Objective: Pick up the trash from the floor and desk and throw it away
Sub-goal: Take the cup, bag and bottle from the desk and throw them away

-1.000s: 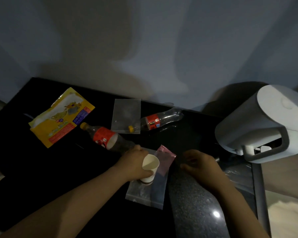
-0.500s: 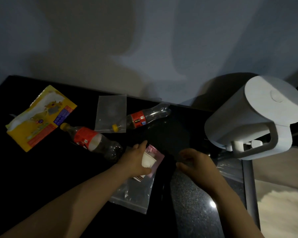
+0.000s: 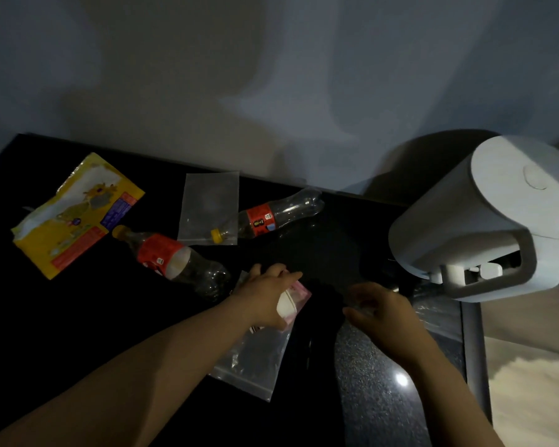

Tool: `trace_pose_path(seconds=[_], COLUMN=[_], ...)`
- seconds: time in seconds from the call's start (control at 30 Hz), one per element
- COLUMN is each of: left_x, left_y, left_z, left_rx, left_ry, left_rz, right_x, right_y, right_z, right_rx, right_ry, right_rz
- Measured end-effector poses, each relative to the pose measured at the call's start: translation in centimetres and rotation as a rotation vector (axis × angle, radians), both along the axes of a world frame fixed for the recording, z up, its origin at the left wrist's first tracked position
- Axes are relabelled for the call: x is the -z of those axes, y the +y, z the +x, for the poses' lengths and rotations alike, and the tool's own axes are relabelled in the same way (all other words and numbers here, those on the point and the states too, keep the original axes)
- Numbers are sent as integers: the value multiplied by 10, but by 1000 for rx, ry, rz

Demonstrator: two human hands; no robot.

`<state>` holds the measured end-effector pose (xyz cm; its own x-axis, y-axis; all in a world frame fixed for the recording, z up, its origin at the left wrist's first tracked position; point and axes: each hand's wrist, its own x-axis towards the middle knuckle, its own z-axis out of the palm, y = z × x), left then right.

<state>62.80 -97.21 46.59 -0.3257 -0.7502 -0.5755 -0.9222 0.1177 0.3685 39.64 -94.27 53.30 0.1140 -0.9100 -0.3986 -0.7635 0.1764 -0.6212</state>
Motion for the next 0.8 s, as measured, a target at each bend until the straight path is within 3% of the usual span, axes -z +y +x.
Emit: trace_pose_path(seconds=[0.43, 0.8], left_x=[3, 0], left_y=[2, 34], left_z=[-6, 27], left_rx=[8, -265], left_ry=[-59, 67], left_rz=[-32, -19], right_x=[3, -4], right_y=[13, 8], right_z=[-1, 15], right_rx=[1, -40], right_ry=[27, 20], right_rz=[22, 15])
